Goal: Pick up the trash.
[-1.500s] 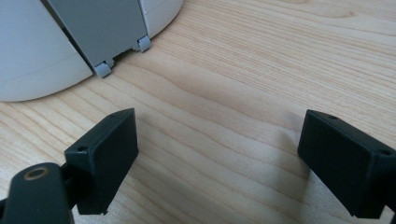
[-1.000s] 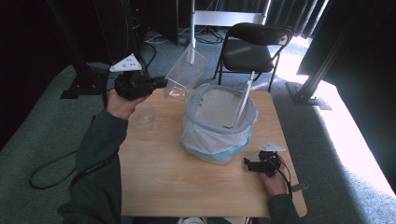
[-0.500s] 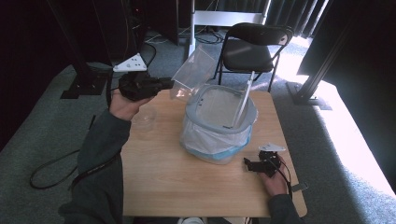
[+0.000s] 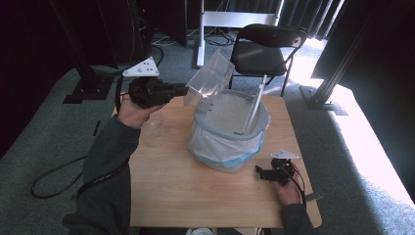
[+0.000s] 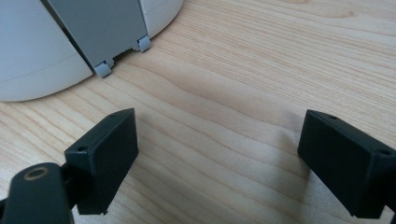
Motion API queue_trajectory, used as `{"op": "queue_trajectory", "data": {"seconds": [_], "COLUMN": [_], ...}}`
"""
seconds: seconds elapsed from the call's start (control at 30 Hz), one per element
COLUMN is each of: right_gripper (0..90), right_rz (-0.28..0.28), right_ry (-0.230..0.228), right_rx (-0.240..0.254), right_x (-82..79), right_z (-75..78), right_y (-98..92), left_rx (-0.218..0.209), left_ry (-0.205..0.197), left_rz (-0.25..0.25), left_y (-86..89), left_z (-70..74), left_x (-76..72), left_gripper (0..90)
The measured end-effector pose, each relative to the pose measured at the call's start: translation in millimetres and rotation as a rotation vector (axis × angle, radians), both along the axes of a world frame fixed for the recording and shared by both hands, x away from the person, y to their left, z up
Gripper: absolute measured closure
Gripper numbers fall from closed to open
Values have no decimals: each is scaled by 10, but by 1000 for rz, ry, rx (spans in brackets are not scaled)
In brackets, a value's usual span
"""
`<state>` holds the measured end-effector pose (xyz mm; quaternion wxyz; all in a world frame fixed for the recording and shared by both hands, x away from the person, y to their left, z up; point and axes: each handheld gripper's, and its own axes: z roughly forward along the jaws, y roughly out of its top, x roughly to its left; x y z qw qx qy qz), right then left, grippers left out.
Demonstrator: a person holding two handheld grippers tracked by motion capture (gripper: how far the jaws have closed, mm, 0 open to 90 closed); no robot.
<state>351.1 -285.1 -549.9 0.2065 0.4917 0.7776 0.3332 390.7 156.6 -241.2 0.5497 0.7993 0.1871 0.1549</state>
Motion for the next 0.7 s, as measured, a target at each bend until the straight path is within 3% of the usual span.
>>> {"op": "queue_trajectory", "data": {"seconds": [0.7], "right_gripper": [113], "right_rz": [0], "right_ry": [0], "right_rx": [0], "right_x": [0], "right_z": [0], "right_y": [0], "left_rx": [37], "left_ry": [-6], "left_rz": [-61], "left_y": [-120], "left_z": [33], "left_x": [-76], "left_gripper": [831]}}
